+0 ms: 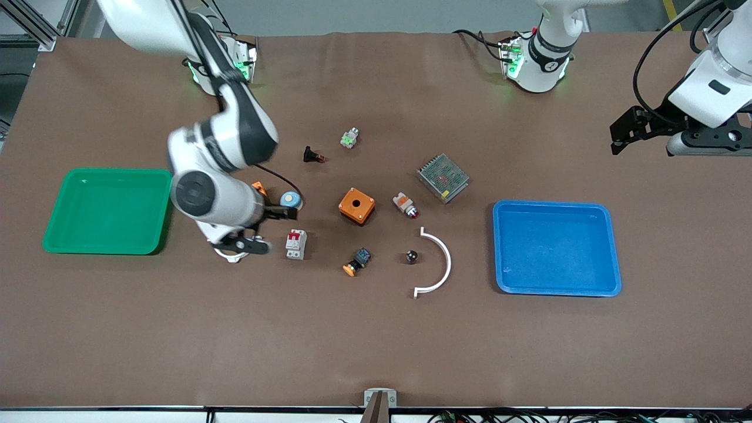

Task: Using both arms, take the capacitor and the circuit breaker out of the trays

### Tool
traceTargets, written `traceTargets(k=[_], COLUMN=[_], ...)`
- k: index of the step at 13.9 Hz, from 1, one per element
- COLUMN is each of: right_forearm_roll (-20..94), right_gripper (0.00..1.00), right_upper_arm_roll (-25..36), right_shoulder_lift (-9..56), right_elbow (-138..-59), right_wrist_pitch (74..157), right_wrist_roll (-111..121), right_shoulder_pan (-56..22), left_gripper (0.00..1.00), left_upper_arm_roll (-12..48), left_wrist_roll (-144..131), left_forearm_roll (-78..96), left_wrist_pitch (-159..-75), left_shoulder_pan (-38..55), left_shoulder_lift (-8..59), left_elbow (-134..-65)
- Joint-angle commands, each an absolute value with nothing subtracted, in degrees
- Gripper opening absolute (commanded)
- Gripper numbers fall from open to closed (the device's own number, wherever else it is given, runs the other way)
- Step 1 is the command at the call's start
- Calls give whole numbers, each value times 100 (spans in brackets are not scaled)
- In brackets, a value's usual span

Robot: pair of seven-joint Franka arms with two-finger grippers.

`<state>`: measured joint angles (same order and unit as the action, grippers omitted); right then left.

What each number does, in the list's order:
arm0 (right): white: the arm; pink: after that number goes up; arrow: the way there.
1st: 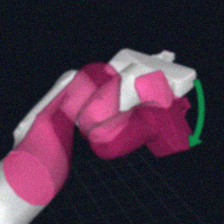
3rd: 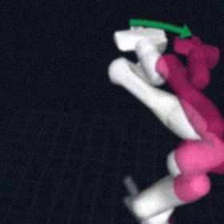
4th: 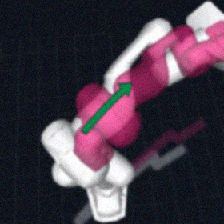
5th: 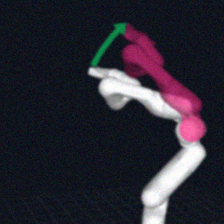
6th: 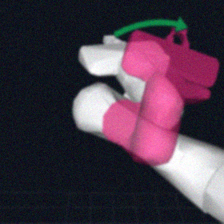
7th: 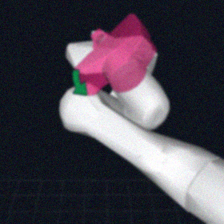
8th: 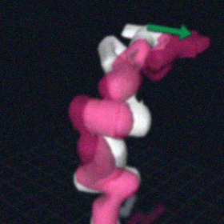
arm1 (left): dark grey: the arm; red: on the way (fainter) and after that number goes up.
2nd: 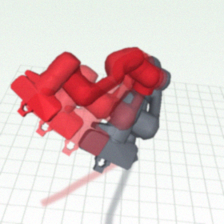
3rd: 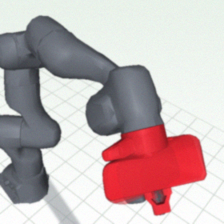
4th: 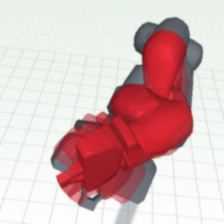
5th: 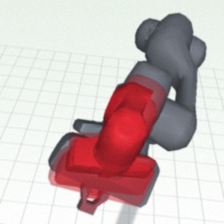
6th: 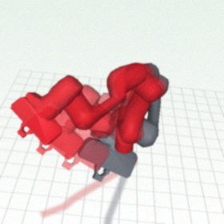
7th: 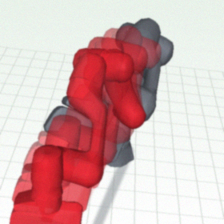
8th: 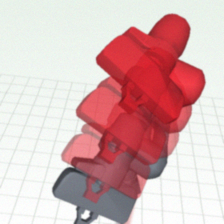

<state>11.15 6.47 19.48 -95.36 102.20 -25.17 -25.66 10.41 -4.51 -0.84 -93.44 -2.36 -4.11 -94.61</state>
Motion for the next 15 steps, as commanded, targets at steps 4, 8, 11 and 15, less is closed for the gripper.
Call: traceTargets(k=[4,8,11,15], right_forearm_roll=[800,502,396,-26], right_gripper=[100,100,100,100], right_upper_arm_roll=[589,589,589,563], right_shoulder_lift=[-69,-360,-343,-325], right_elbow=[-11092,-10882,-9970,-9028], right_wrist_pitch=[9881,9625,8906,8411], right_wrist_roll=[-1260,-20,35,18], right_shoulder_pan=[-1225,-239,-53,-70], left_gripper=[100,100,100,100], left_upper_arm_roll=[1081,1072,1081,1072], left_wrist_roll=[-343,-351,-343,-360], left_forearm_roll=[26,18,18,18], left_wrist_pitch=[-9281,-9264,-9203,-9158], left_shoulder_pan=[-316,-325,-325,-325], left_shoulder_lift=[-519,-483,-492,-475], left_elbow=[-9431,-9273,-9264,-9149])
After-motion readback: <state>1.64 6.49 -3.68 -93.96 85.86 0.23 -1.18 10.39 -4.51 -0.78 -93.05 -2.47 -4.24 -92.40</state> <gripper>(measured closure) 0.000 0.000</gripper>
